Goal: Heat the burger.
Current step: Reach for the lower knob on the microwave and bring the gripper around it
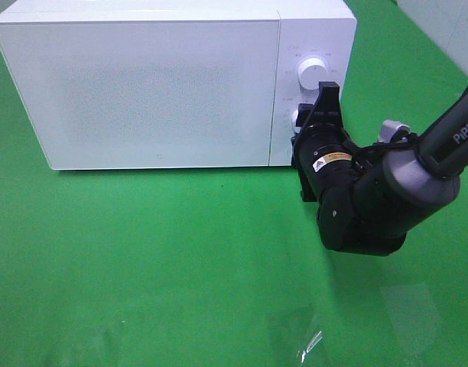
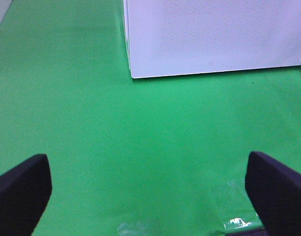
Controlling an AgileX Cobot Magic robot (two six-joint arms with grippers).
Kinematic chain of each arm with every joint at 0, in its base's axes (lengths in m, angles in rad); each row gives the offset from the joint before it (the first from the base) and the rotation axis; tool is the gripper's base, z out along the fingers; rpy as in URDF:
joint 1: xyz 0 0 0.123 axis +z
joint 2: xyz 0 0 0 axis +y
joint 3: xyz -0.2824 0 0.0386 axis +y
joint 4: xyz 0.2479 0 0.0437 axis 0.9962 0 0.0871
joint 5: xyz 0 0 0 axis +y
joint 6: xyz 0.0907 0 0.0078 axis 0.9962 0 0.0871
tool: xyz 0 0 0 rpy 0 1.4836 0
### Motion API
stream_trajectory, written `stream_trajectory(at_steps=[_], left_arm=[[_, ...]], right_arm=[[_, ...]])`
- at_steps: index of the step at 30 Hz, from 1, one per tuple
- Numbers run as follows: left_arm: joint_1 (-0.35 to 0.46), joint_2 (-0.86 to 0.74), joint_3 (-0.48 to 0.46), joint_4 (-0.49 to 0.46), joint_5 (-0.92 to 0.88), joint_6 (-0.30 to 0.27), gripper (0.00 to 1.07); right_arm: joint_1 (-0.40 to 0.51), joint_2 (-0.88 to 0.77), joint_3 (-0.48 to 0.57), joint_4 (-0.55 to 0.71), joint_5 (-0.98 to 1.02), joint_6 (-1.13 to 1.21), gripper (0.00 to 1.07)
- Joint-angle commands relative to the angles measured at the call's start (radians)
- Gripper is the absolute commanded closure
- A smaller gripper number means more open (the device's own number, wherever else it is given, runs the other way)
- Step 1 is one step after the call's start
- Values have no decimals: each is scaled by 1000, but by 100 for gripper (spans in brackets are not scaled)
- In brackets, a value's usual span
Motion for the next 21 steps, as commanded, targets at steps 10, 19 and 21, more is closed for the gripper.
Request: stream_trajectory(at_steps=[10,19,21], left_arm=[[3,-20,3,-3,-13,2,7],[3,-20,3,-3,-13,2,7],[3,-20,3,-3,-13,2,7]], right_arm=[[5,-8,-40,-156,-158,-31,93],[5,-8,-39,-102,-150,-67,66],[5,-8,-39,-86,-146,-70,59]])
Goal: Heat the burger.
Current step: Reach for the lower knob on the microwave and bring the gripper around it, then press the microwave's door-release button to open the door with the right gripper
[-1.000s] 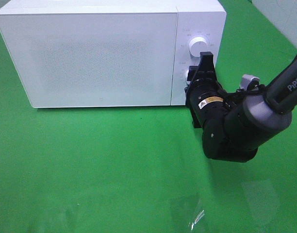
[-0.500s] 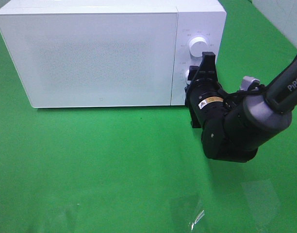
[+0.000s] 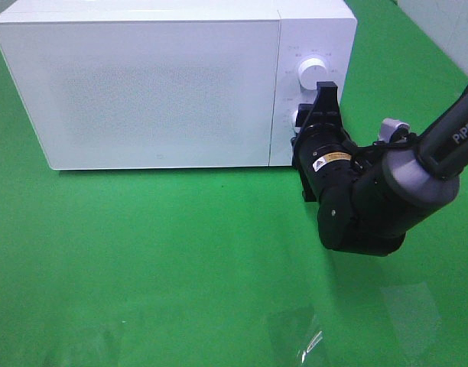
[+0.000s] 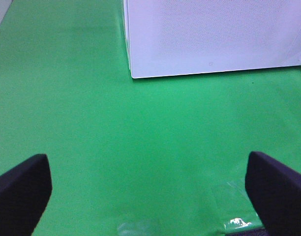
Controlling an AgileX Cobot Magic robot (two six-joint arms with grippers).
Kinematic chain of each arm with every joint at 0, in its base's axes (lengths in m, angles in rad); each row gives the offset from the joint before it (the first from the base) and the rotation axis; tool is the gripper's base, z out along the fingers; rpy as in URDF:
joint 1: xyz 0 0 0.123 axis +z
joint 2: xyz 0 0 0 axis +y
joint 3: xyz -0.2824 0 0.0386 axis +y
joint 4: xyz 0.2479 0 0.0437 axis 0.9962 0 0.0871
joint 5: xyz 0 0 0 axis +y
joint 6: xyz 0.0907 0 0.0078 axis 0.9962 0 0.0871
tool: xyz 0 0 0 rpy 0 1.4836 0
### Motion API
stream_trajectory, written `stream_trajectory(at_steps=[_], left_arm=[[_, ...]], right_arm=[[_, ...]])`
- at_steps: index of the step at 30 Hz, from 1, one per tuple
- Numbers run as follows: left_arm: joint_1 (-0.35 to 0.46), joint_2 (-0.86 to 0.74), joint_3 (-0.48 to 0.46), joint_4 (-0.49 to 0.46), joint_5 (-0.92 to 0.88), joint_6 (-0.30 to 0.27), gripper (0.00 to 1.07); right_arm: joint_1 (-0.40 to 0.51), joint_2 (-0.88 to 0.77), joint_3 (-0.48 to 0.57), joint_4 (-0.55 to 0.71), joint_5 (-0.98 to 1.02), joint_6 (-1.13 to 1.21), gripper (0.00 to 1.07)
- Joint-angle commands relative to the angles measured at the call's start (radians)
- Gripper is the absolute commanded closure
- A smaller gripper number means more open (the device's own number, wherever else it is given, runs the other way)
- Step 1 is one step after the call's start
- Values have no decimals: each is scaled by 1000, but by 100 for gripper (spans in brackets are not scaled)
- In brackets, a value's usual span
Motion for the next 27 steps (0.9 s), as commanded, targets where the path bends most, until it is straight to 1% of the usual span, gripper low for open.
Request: stream_trajectory(at_steps=[1,3,4,10,11,12,13,14,15,16,17,22,23,26,27], left_arm=[[3,-20,3,-3,-13,2,7],[3,-20,3,-3,-13,2,7],[3,-20,3,-3,-13,2,7],[3,-20,3,-3,-13,2,7],[3,-20,3,-3,-13,2,7],[3,-20,3,-3,-13,2,7],[3,-20,3,-3,-13,2,7],[3,-20,3,-3,-13,2,7],[3,-20,3,-3,-13,2,7],[3,-20,3,-3,-13,2,7],[3,-20,3,-3,-13,2,7],[3,-20,3,-2,-13,2,7],[3,-20,3,-2,-13,2,7],[3,-20,3,-2,-13,2,7],[3,-20,3,-2,-13,2,7]], right_arm=[[5,-8,-39,-102,-146,-27,59],[6,-10,-39,-95,-142,-30,58],[8,-16,-38,-93,-120,-55,54],[8,-57,0,-88,-96,-106,52],[9,-77,21,-106,-73,-122,51],[9,-77,21,-106,-73,-122,51],[14,-95,45,-128,-53,-127,49],[14,-95,45,-128,-53,-127,49],[20,-106,69,-132,-44,-127,46],[20,-106,69,-132,-44,-127,46],[20,-116,92,-158,-45,-130,43],[20,-142,129,-213,-24,-159,38],[20,-164,147,-235,9,-189,36],[20,-191,162,-246,50,-230,34],[20,-225,172,-256,104,-291,34]])
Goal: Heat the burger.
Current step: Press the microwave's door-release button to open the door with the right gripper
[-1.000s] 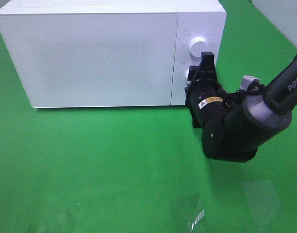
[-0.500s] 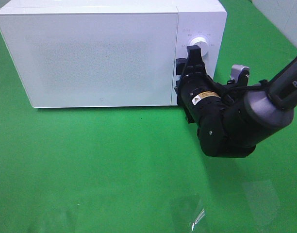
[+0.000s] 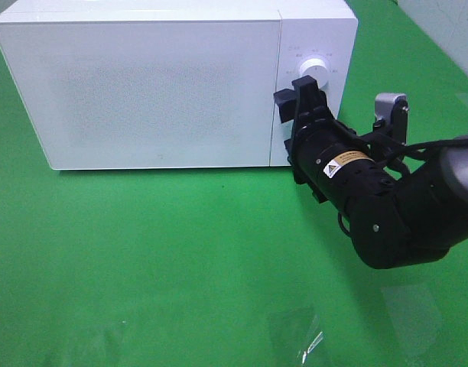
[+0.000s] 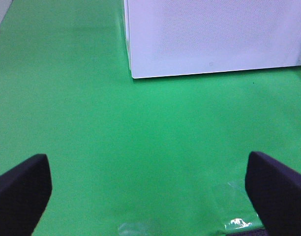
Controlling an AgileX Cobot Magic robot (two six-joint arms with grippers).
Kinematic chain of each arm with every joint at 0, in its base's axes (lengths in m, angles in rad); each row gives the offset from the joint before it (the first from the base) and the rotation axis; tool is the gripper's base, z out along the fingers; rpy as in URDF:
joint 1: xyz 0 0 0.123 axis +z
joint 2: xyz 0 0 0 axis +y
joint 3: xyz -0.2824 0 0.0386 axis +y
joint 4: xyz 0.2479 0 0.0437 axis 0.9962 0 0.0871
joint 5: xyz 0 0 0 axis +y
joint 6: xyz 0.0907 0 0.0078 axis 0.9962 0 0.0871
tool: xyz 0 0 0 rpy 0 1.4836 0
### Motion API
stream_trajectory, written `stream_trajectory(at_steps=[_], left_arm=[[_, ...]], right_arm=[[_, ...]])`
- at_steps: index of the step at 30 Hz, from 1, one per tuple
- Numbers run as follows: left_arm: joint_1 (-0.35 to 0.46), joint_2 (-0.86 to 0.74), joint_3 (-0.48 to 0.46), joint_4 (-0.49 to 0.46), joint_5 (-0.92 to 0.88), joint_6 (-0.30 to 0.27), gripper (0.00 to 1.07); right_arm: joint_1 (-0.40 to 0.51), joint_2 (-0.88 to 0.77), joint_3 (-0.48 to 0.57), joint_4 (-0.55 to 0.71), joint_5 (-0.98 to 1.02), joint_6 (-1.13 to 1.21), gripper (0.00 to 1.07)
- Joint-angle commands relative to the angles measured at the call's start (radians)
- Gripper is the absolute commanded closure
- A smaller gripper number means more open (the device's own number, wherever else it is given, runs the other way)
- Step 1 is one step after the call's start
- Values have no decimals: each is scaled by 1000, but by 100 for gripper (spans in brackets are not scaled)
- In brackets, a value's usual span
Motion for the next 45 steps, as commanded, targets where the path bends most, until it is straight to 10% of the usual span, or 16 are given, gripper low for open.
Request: stream_trajectory(at_steps=[1,21,45], left_arm=[[3,-20,3,-2,-13,2,7],[3,-20,3,-2,-13,2,7],[3,-20,3,-2,-13,2,7]], right_arm=[[4,-87,16,-35,150,-176,34],[1,-425,10,-58,850,-1052,34],[-46,-804,10,-341,1559,-1118,30]])
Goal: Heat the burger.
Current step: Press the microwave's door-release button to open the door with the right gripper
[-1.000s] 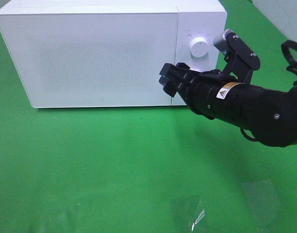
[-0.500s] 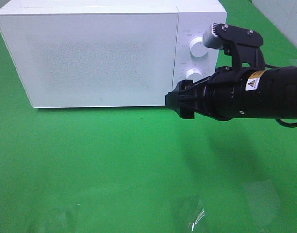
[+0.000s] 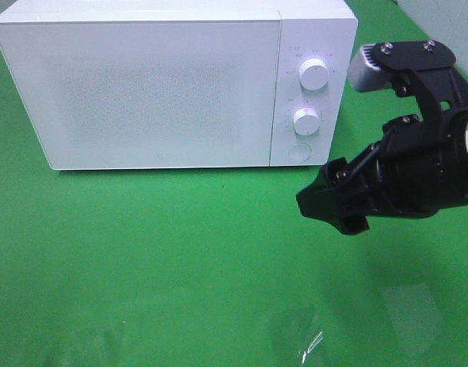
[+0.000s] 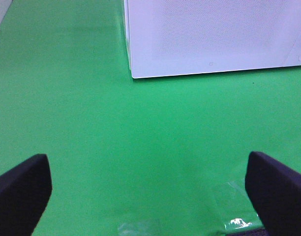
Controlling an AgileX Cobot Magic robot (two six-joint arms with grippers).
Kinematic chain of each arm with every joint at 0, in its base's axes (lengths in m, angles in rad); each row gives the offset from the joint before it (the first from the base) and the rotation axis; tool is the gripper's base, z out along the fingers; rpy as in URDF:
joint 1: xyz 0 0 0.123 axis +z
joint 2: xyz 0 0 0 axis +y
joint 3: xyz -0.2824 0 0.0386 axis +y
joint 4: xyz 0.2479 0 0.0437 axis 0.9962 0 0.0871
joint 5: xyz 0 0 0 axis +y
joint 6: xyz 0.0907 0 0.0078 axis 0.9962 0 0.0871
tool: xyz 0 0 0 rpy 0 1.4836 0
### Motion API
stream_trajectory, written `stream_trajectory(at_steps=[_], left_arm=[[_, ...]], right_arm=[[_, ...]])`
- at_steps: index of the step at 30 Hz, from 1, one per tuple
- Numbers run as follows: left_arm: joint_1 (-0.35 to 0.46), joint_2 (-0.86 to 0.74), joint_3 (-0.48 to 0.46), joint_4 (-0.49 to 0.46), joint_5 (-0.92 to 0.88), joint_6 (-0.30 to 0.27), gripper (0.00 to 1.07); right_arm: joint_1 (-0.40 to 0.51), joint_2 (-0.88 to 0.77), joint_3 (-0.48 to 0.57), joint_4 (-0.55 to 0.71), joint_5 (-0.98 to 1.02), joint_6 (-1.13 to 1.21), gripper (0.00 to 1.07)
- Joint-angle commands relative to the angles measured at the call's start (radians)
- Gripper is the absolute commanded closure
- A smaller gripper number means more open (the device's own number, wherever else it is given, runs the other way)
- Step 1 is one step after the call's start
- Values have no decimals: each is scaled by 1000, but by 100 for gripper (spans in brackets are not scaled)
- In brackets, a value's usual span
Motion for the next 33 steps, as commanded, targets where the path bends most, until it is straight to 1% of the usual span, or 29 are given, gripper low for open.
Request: stream_trajectory(at_steps=[1,2,3,4,7,14,16,17,18,20,22,25,26,27,28,29,30,31,33], left_arm=[[3,-20,3,-2,-13,2,7],[3,-20,3,-2,-13,2,7],[3,-20,3,-2,-13,2,7],[3,-20,3,-2,-13,2,7],[3,-20,3,-2,-13,2,7],[3,-20,3,-2,-13,2,7],[3,-20,3,-2,-13,2,7],[3,-20,3,-2,-13,2,7],[3,-20,3,-2,-13,2,7],[3,-20,3,-2,-13,2,7],[3,-20,3,-2,-13,2,7],[3,-20,3,-2,-13,2,7],[3,-20,3,-2,-13,2,7],[3,-20,3,-2,-13,2,7],[3,-20,3,-2,-13,2,7],[3,-20,3,-2,-13,2,7],[3,-20,3,-2,-13,2,7],[3,-20,3,-2,-13,2,7],[3,-20,3,-2,-13,2,7]], right_arm=[[-5,-24,-7,-17,62,-24,30],[-5,-48,-7,-25,115,-24,31],[-5,-48,-7,-25,115,-24,31],[-5,-75,-7,-29,156,-24,31],[-5,-122,-7,-26,201,-15,31],[-5,-176,-6,-40,273,13,31],[-5,-237,-5,-57,346,29,31],[-5,-237,-5,-57,346,29,31],[-5,-290,-5,-76,368,36,31],[-5,-290,-5,-76,368,36,31],[-5,-381,-5,-116,397,79,31],[-18,-430,-5,-138,420,101,31],[-62,-479,2,-148,448,108,31],[-62,-479,2,-148,448,108,31],[-91,-506,9,-153,457,108,31],[-91,-506,9,-153,457,108,31],[-145,-559,31,-157,471,107,31],[-145,-559,31,-157,471,107,31],[-231,-659,74,-157,495,107,31]])
